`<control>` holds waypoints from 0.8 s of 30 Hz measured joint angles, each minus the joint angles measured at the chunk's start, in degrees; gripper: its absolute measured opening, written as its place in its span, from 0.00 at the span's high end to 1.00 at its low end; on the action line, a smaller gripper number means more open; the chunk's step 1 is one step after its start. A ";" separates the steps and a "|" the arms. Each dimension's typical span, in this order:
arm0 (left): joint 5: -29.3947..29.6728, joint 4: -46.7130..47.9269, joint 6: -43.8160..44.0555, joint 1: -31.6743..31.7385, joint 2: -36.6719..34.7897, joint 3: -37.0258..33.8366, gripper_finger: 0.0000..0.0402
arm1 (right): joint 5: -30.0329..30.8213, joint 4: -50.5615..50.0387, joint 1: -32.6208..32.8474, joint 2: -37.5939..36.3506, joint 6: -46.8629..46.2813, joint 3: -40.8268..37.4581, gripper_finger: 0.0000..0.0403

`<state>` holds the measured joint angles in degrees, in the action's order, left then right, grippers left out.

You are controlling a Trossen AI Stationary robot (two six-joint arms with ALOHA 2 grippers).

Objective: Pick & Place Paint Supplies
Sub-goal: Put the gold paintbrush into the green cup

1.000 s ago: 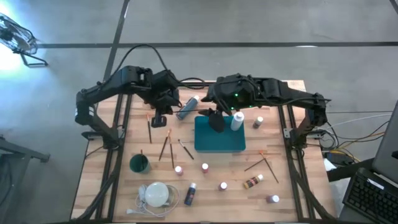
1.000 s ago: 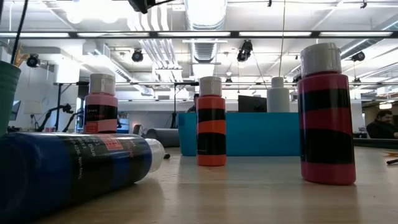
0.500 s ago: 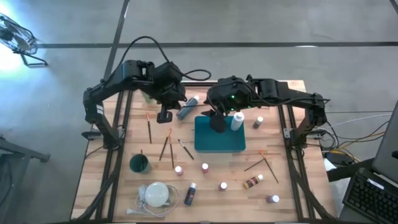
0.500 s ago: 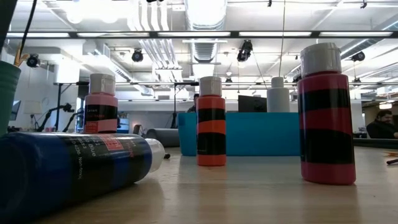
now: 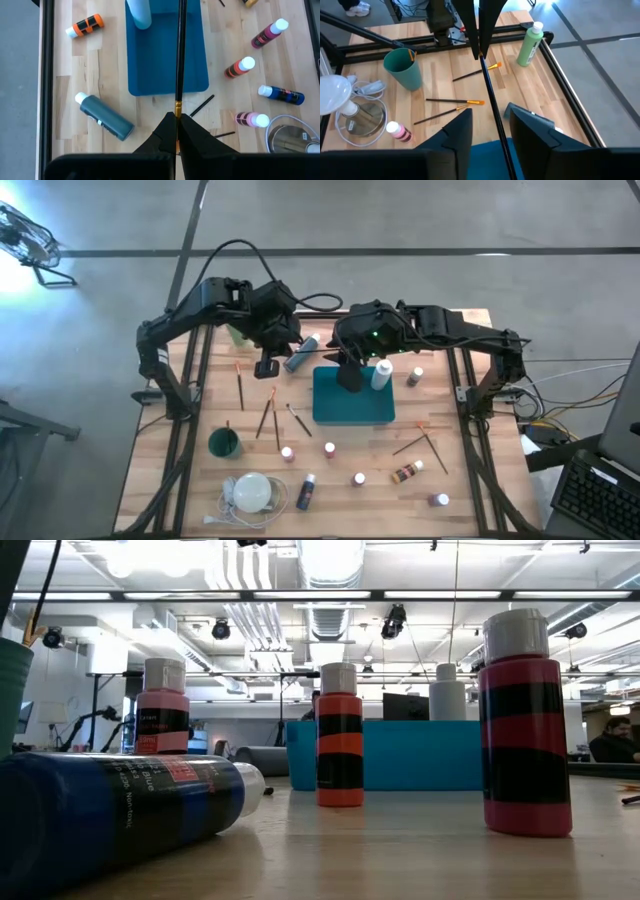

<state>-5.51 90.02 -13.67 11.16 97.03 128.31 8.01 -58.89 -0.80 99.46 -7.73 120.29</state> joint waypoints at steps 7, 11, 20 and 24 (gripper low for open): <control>-0.03 0.02 -0.26 0.00 0.00 -0.07 0.99 | -0.07 -0.16 0.00 0.00 -0.04 -0.23 0.84; -0.06 0.02 -0.44 -0.02 0.00 -0.07 0.99 | -0.11 -0.59 0.00 0.00 -0.09 -0.43 0.90; -0.03 -0.08 -1.72 0.00 -0.02 -0.07 0.97 | -0.33 -0.81 0.04 0.00 -0.04 -0.44 0.97; 0.08 -0.08 -1.22 -0.02 -0.29 -0.11 0.89 | -0.19 -3.73 0.05 -0.24 -0.60 0.01 0.97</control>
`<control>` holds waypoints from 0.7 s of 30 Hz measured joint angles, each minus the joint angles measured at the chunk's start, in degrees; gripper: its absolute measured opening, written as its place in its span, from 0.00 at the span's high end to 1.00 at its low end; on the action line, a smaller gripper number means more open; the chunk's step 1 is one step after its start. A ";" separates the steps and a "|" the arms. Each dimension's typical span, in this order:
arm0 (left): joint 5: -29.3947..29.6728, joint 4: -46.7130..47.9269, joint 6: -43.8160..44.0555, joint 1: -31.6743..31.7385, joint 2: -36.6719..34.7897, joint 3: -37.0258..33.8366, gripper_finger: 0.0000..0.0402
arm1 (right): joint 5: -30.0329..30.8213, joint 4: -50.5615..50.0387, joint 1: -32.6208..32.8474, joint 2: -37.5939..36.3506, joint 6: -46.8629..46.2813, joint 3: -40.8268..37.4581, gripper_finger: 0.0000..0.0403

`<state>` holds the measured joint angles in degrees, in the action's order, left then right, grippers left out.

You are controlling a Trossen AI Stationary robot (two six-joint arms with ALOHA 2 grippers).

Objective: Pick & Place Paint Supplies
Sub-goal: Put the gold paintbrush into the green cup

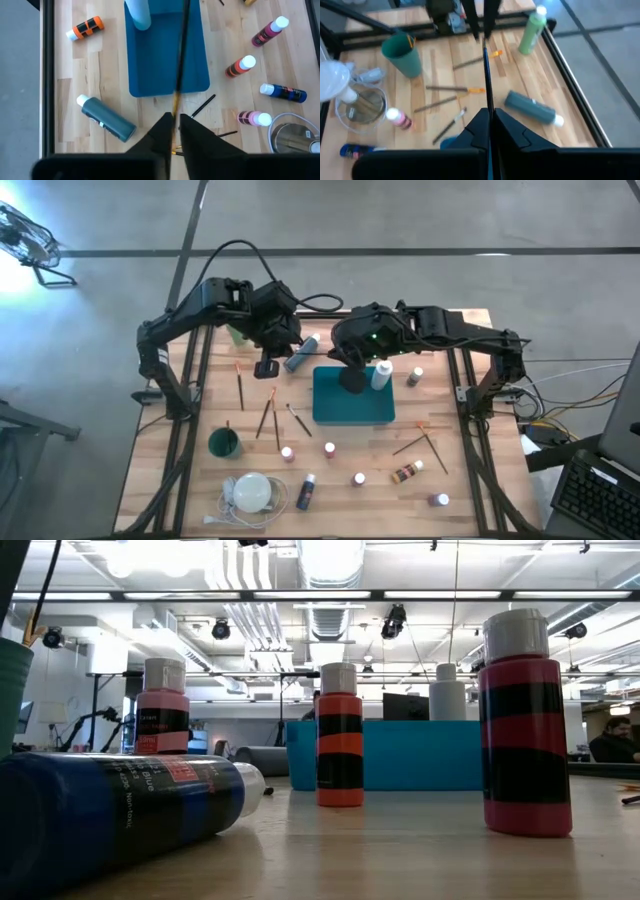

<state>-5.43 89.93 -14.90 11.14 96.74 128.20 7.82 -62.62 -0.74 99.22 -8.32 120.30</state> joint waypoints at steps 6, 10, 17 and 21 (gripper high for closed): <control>0.19 0.08 1.73 0.11 -2.39 -0.06 0.72 | 0.60 -10.00 0.61 -2.70 -3.62 2.16 0.98; 0.29 0.00 2.95 0.25 -4.95 -0.92 0.65 | 4.94 -14.75 3.46 -7.18 -7.77 2.19 0.98; 0.96 -17.76 6.83 0.39 -12.10 -11.00 0.62 | 28.57 -9.91 17.04 -16.42 -11.91 1.27 0.98; 0.92 -44.86 9.55 0.39 -17.74 -24.03 0.62 | 43.96 1.31 25.84 -19.13 -5.91 -0.64 0.98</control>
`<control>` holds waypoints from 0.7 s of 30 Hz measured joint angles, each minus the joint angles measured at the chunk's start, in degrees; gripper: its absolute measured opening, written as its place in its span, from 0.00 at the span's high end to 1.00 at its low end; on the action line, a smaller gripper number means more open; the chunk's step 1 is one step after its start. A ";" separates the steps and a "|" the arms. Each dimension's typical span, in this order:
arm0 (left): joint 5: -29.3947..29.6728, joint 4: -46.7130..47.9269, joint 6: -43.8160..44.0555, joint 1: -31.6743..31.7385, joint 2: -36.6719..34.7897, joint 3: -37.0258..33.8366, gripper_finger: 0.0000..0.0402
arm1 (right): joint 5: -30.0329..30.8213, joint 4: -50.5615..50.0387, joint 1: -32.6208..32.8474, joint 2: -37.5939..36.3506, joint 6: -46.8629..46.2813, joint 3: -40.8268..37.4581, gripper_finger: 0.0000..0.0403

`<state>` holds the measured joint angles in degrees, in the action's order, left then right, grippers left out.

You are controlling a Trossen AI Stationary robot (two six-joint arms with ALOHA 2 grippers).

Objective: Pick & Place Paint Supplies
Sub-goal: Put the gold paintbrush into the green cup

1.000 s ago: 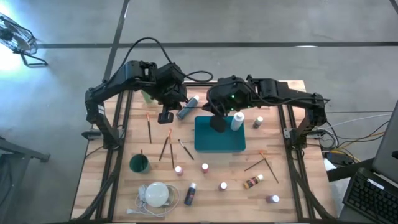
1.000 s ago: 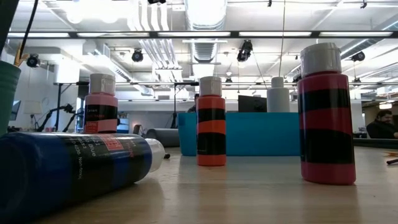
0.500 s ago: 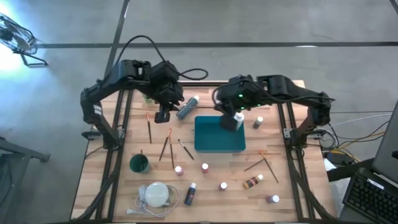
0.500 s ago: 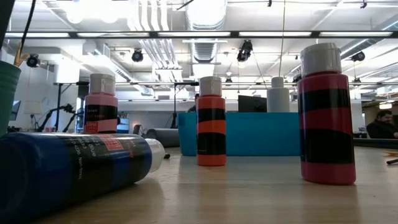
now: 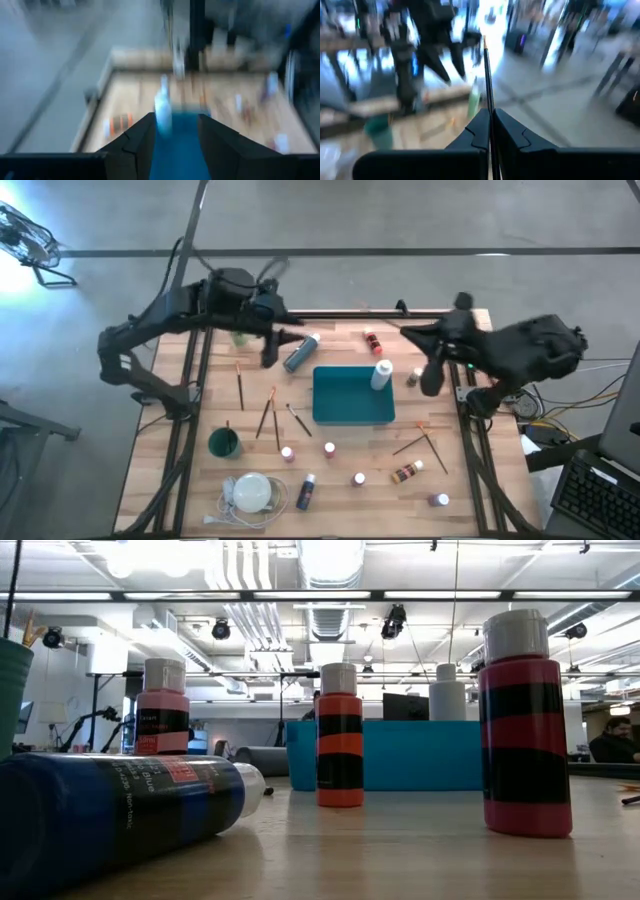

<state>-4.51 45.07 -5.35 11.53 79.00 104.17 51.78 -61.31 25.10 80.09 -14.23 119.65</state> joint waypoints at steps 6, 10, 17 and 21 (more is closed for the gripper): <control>-6.80 -52.85 11.63 -0.29 -3.36 -19.84 0.62 | 2.77 27.27 4.93 0.07 24.30 -3.69 0.98; -13.18 -88.83 21.58 -0.37 -2.81 -28.57 0.62 | -1.13 37.02 5.11 1.17 32.32 -4.88 0.98; -13.20 -109.80 29.66 -0.63 -0.17 -33.15 0.62 | -10.63 47.31 1.84 4.63 35.73 -5.79 0.98; -14.15 -110.04 29.56 -1.54 0.38 -31.93 0.62 | -11.35 48.09 -0.99 7.27 34.53 -5.58 0.98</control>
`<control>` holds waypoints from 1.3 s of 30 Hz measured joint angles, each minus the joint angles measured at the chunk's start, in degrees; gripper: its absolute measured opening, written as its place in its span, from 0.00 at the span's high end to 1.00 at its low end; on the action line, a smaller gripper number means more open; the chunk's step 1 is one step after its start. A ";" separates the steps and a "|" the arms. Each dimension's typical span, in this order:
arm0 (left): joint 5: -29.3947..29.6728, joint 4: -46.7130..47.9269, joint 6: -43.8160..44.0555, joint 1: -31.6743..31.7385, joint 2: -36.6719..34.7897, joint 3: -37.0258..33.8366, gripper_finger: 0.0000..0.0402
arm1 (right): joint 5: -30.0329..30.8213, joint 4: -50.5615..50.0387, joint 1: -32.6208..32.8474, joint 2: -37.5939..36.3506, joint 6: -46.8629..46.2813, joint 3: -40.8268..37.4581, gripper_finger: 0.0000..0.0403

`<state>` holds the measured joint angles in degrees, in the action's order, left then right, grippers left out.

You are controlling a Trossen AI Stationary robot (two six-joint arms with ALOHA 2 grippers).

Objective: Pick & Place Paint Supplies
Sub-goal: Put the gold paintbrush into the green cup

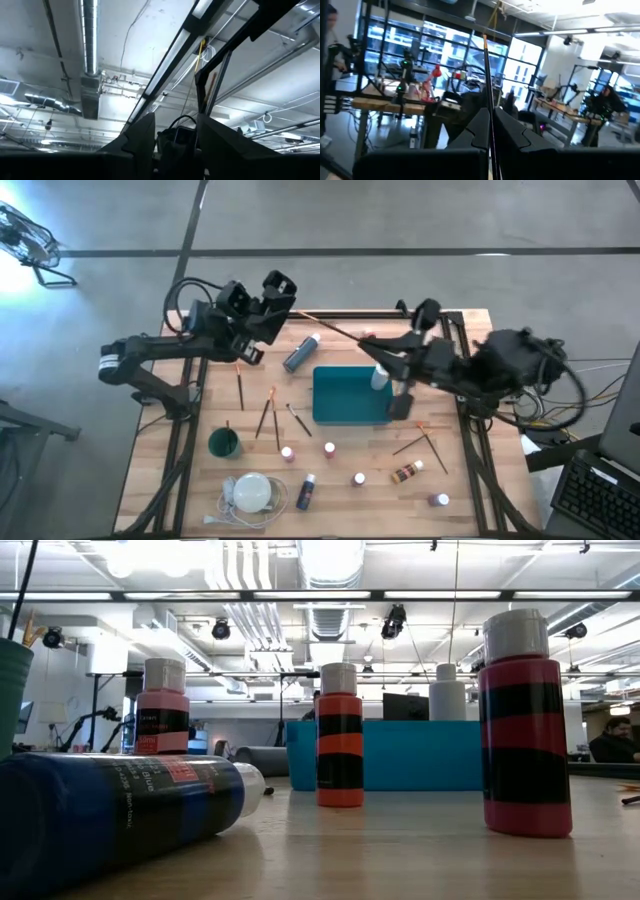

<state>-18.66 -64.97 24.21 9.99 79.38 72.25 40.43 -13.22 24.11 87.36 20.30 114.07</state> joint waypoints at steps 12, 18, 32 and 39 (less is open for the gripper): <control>-2.03 3.34 -5.11 -1.28 0.25 2.14 0.62 | -0.23 0.14 -5.46 3.14 -3.72 2.02 0.98; -1.85 3.32 -6.30 -1.32 0.25 3.09 0.62 | -3.60 -0.36 -6.67 3.81 -6.00 1.60 0.98; -1.85 3.32 -7.61 -1.30 0.25 3.92 0.62 | -4.68 -1.59 -8.28 5.43 -8.96 1.45 0.98; -2.11 3.37 -6.96 -1.32 0.22 4.13 0.63 | -4.93 -1.72 -8.58 5.38 -9.41 1.41 0.98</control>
<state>-20.77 -61.60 17.26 8.67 79.60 76.38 35.50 -14.94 15.53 92.74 10.89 115.48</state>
